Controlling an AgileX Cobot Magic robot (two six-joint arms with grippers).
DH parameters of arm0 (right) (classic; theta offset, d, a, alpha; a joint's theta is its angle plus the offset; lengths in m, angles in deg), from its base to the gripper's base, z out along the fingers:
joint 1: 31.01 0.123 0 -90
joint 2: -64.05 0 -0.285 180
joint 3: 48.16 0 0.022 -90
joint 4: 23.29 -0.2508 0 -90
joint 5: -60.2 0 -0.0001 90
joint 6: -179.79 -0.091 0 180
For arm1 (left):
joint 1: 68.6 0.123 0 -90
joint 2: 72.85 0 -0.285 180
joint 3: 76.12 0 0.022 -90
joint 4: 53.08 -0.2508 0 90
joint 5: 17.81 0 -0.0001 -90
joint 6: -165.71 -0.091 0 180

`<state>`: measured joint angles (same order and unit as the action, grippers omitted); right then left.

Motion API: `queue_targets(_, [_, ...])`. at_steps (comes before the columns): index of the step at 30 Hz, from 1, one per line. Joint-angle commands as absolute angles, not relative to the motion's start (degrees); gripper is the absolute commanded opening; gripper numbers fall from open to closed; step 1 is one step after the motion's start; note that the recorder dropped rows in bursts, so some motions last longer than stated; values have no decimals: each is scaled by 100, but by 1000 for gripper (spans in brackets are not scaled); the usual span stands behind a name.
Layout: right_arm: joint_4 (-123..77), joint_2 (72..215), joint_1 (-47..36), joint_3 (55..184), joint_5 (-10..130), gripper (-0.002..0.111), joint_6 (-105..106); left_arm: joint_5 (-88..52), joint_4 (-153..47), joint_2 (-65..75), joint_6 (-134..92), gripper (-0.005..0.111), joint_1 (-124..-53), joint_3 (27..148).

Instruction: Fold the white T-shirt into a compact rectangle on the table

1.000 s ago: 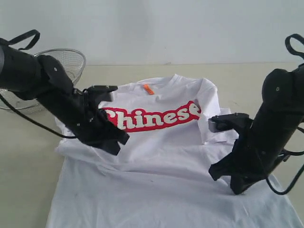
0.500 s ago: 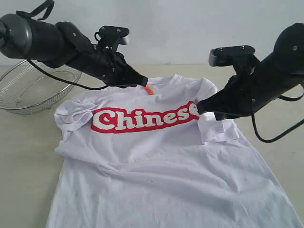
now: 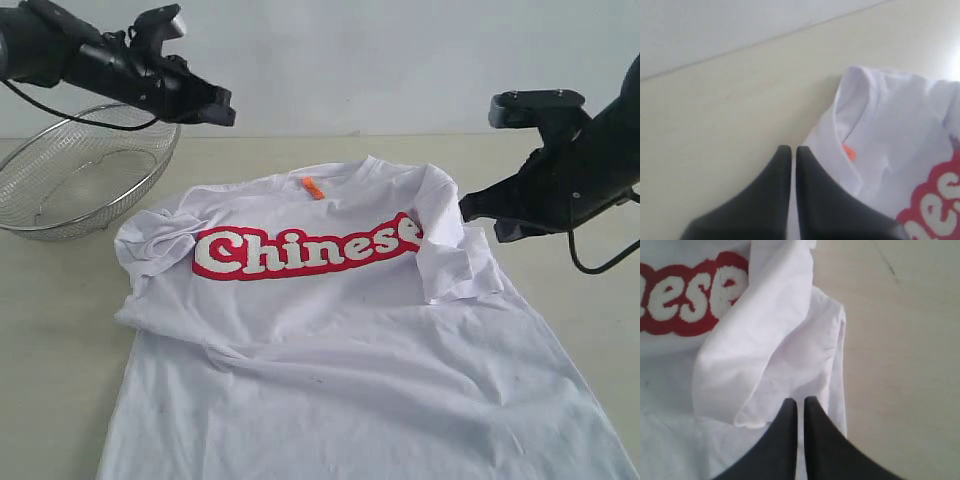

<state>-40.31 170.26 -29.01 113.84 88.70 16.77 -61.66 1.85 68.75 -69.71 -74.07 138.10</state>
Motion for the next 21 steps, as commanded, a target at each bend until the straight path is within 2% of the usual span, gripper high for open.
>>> queue_targets(1, [-4555, 17239, -2928, 11412, 8867, 0, 2184, -6603, 780, 7430, -7249, 5, -7564, 14658])
queue_targets(10, [-4708, 17388, -2928, 11402, 9199, 0, 2270, -6608, 1127, 8261, -7170, 5, -7598, 15663])
queue_targets(21, [-4684, 17638, -2916, 11357, 9962, 0, 2337, -6846, 1864, 8667, -7233, 5, -7722, 15735])
